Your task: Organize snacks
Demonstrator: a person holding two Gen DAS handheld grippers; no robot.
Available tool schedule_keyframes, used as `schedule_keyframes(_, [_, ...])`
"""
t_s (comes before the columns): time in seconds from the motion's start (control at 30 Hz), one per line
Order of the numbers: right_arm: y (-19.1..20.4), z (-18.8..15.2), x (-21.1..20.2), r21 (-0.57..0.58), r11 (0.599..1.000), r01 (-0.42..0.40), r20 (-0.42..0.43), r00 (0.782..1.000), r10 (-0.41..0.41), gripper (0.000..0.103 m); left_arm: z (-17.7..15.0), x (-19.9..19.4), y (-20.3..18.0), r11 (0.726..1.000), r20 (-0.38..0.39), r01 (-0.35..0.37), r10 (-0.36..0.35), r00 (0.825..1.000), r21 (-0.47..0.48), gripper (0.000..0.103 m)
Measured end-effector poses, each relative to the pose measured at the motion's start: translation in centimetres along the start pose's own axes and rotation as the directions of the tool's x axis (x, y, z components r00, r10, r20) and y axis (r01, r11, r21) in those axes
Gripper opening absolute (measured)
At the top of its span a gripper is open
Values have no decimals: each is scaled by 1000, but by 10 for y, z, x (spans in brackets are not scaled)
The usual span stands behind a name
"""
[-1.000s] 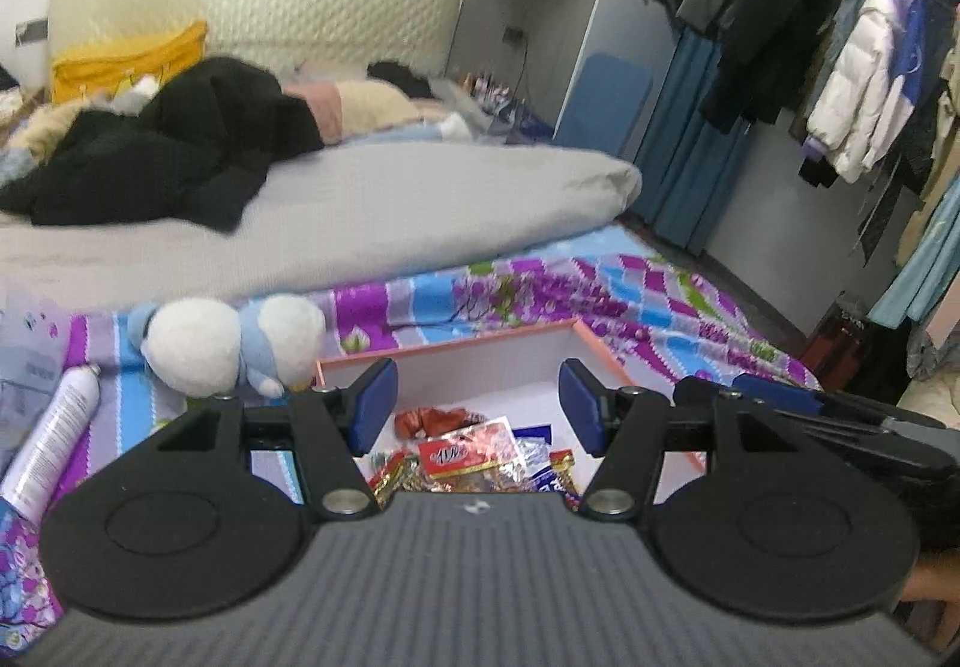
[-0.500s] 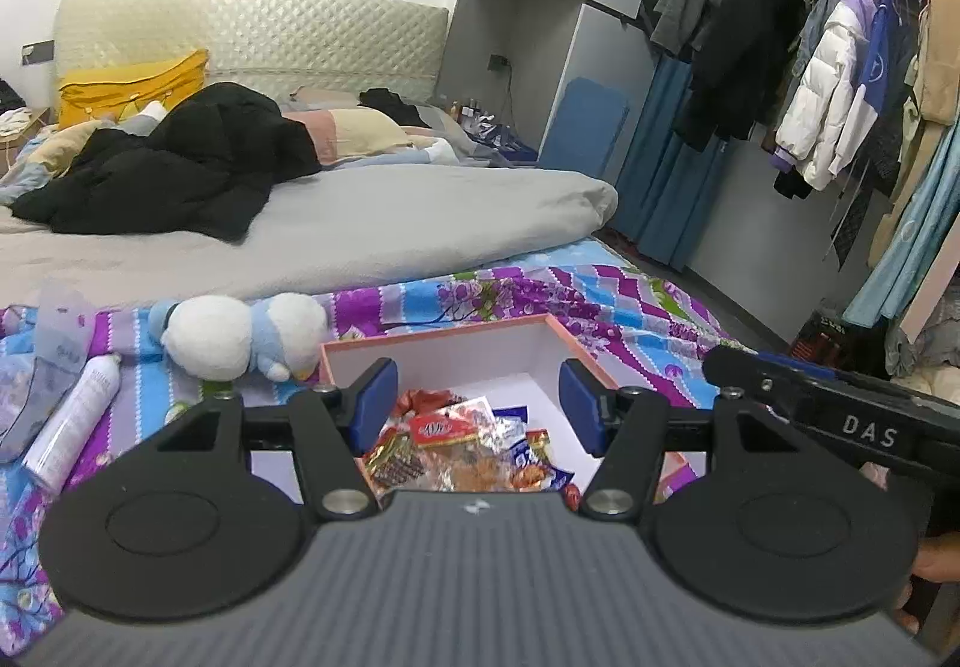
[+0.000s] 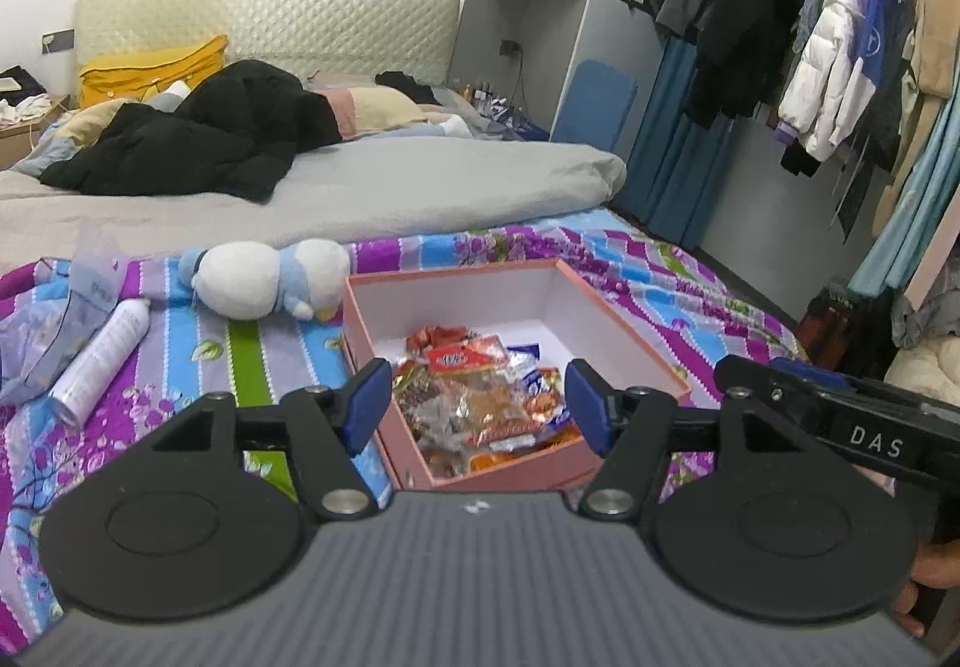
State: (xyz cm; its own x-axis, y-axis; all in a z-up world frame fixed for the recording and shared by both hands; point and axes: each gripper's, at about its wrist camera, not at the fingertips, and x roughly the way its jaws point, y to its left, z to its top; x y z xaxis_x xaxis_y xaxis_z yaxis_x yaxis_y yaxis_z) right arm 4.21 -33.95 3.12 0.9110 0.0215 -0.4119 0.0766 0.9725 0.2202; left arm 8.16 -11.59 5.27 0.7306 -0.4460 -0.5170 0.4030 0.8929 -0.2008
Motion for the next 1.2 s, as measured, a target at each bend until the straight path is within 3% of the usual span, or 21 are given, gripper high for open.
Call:
schedule_keyframes(0.5, [9, -45, 6, -36, 999, -18, -24, 1000, 17, 61, -33, 17, 13, 1000, -4, -10, 10, 1000, -11, 69])
schedule_keyframes(0.9, [10, -49, 13, -33, 999, 14, -14, 1000, -15, 61, -38, 22, 23, 1000, -18, -22, 22, 1000, -22, 69])
schedule_keyframes(0.97, [10, -49, 12, -32, 999, 20, -12, 1000, -20, 62, -35, 22, 23, 1000, -21, -9, 8, 1000, -23, 74])
schedule_keyframes(1.0, [10, -48, 12, -32, 999, 25, -9, 1000, -26, 71, -34, 21, 23, 1000, -20, 0, -1, 1000, -27, 84])
schedule_keyframes(1.03, [10, -47, 12, -33, 999, 30, -5, 1000, -30, 89, -34, 20, 23, 1000, -13, 4, -4, 1000, -31, 92])
schedule_keyframes(1.1, [12, -47, 10, -40, 998, 42, 17, 999, -41, 103, -32, 18, 22, 1000, 2, -4, 4, 1000, -25, 93])
schedule_keyframes(1.2, [13, -46, 9, -58, 996, 63, 31, 998, -61, 103, -31, 18, 18, 1000, 0, -15, 15, 1000, -3, 94])
